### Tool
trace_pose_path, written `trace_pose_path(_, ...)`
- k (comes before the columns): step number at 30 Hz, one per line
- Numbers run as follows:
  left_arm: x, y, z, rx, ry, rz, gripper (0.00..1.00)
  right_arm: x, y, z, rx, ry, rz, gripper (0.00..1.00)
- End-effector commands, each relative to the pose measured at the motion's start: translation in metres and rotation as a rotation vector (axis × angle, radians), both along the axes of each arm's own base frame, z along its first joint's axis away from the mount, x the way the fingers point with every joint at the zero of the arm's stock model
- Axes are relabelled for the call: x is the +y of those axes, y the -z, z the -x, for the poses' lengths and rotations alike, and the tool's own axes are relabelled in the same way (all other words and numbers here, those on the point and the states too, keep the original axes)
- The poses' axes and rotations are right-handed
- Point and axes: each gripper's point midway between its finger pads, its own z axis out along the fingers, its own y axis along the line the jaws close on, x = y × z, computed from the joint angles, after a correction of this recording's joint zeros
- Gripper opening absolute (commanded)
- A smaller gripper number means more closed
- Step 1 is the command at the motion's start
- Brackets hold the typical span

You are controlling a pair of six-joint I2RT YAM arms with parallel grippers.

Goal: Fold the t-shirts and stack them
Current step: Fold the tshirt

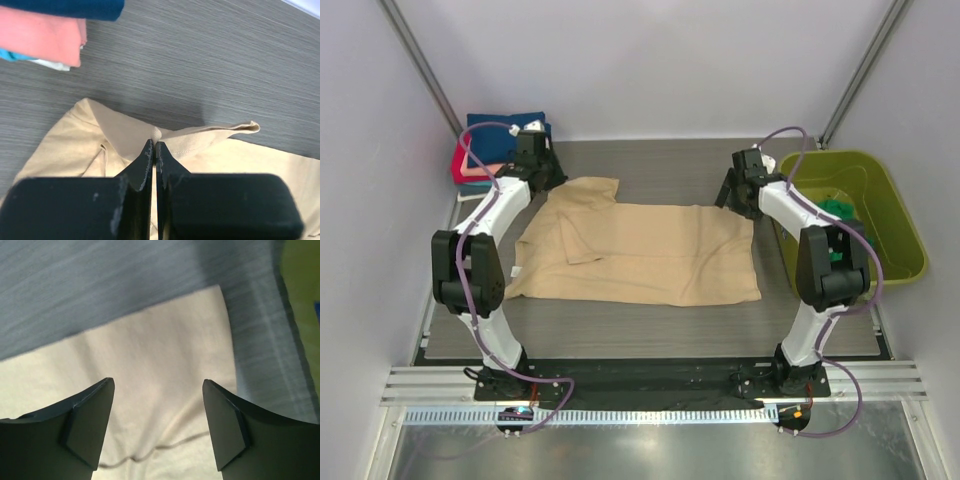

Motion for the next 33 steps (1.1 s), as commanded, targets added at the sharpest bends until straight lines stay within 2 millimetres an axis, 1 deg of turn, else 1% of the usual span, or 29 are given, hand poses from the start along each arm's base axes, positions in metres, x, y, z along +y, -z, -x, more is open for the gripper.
trace_pose_path(1,0.008,-0.019,-0.001,-0.062,-0.051,-0.018,0.0,0.005,-0.009,-0.037,-0.063,-0.003,0.016,0.79)
trace_pose_path(2,0.013,-0.019,-0.001,-0.062,-0.07,-0.031,0.0,0.006,-0.008,-0.042,-0.064,-0.003,0.019,0.79)
trace_pose_path(3,0.013,-0.02,-0.001,-0.066,-0.071,-0.034,0.0,0.005,-0.004,-0.047,-0.059,0.001,0.026,0.79)
trace_pose_path(4,0.015,-0.02,0.0,-0.065,-0.073,-0.039,0.0,0.005,-0.004,-0.058,-0.068,0.008,0.033,0.79)
trace_pose_path(5,0.018,-0.02,-0.001,-0.065,-0.087,-0.05,0.0,0.005,0.001,-0.062,-0.06,0.012,0.041,0.78)
trace_pose_path(6,0.02,-0.022,-0.001,-0.067,-0.095,-0.056,0.0,0.006,-0.004,-0.071,-0.077,0.014,0.04,0.77)
trace_pose_path(7,0.025,-0.021,0.001,-0.06,-0.114,-0.063,0.0,0.006,-0.002,-0.074,-0.072,0.018,0.046,0.76)
trace_pose_path(8,0.032,-0.023,0.001,-0.062,-0.139,-0.073,0.0,0.005,0.014,-0.075,-0.036,0.024,0.053,0.75)
trace_pose_path(9,0.035,-0.022,0.001,-0.061,-0.154,-0.069,0.0,0.007,0.013,-0.08,-0.04,0.024,0.052,0.75)
trace_pose_path(10,0.045,-0.022,0.001,-0.059,-0.178,-0.065,0.0,0.007,0.023,-0.081,-0.022,0.027,0.054,0.74)
trace_pose_path(13,0.056,-0.023,-0.001,-0.058,-0.202,-0.044,0.0,0.009,0.032,-0.086,-0.012,0.032,0.048,0.71)
trace_pose_path(14,0.057,-0.023,-0.002,-0.058,-0.201,-0.04,0.0,0.01,0.039,-0.086,0.002,0.031,0.045,0.7)
trace_pose_path(17,0.056,-0.022,-0.002,-0.057,-0.199,-0.035,0.0,0.011,0.047,-0.084,0.018,0.035,0.041,0.67)
trace_pose_path(18,0.057,-0.022,-0.003,-0.06,-0.203,-0.034,0.0,0.009,0.053,-0.08,0.034,0.039,0.045,0.66)
trace_pose_path(20,0.057,-0.019,-0.004,-0.057,-0.203,-0.031,0.0,0.008,0.057,-0.075,0.042,0.05,0.045,0.64)
trace_pose_path(22,0.057,-0.016,-0.004,-0.052,-0.201,-0.029,0.0,0.007,0.062,-0.068,0.058,0.053,0.044,0.58)
trace_pose_path(23,0.056,-0.015,-0.004,-0.049,-0.2,-0.028,0.0,0.006,0.065,-0.066,0.064,0.054,0.044,0.52)
trace_pose_path(24,0.056,-0.014,-0.004,-0.049,-0.201,-0.027,0.01,0.006,0.071,-0.06,0.08,0.058,0.039,0.49)
trace_pose_path(25,0.055,-0.013,-0.005,-0.047,-0.2,-0.026,0.0,0.006,0.072,-0.056,0.083,0.06,0.036,0.47)
trace_pose_path(26,0.055,-0.013,-0.005,-0.049,-0.199,-0.023,0.0,0.007,0.073,-0.057,0.072,0.063,0.026,0.41)
trace_pose_path(27,0.055,-0.011,-0.005,-0.046,-0.197,-0.023,0.0,0.008,0.081,-0.05,0.088,0.057,0.02,0.37)
trace_pose_path(28,0.054,-0.01,-0.005,-0.047,-0.197,-0.02,0.0,0.007,0.083,-0.048,0.091,0.059,0.021,0.33)
trace_pose_path(29,0.054,-0.01,-0.005,-0.047,-0.197,-0.018,0.0,0.008,0.086,-0.047,0.091,0.06,0.016,0.23)
trace_pose_path(31,0.053,-0.009,-0.005,-0.045,-0.194,-0.017,0.0,0.01,0.095,-0.044,0.108,0.049,0.005,0.15)
trace_pose_path(32,0.053,-0.009,-0.005,-0.046,-0.192,-0.015,0.0,0.01,0.097,-0.043,0.113,0.049,0.005,0.07)
trace_pose_path(33,0.053,-0.009,-0.006,-0.046,-0.192,-0.014,0.0,0.011,0.099,-0.043,0.115,0.046,0.005,0.03)
